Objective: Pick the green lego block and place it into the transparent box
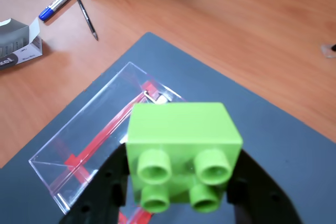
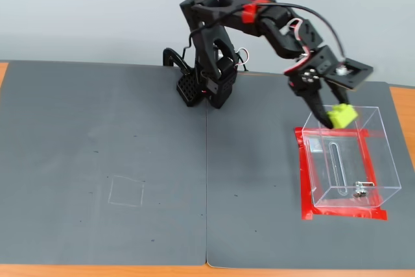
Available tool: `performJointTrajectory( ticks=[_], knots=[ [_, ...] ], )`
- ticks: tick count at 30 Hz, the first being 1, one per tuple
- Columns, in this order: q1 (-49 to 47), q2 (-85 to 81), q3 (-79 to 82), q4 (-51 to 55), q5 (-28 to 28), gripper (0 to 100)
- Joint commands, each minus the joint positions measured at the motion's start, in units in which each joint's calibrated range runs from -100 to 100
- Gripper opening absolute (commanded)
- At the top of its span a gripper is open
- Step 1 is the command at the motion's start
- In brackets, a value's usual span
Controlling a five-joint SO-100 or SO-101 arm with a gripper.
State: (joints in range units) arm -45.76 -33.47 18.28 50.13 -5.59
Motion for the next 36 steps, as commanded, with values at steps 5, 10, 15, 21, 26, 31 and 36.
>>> performJointTrajectory(
  ticks=[5, 10, 15, 21, 26, 31, 36],
  knots=[
    [-4.9, 11.6, -11.3, -0.3, 0.2, 4],
    [-6.6, 16.9, -14.8, -0.2, 0.2, 4],
    [-7.5, 21.2, -15.6, -0.2, 0.2, 4],
    [-8.5, 24.6, -16.6, -0.2, 0.1, 4],
    [-8.9, 25.7, -16.6, -0.2, -0.1, 4],
    [-9.3, 26.7, -18.4, -0.2, 0.1, 13],
    [-9.5, 27.8, -19.9, -0.2, 0.1, 19]
  ],
)
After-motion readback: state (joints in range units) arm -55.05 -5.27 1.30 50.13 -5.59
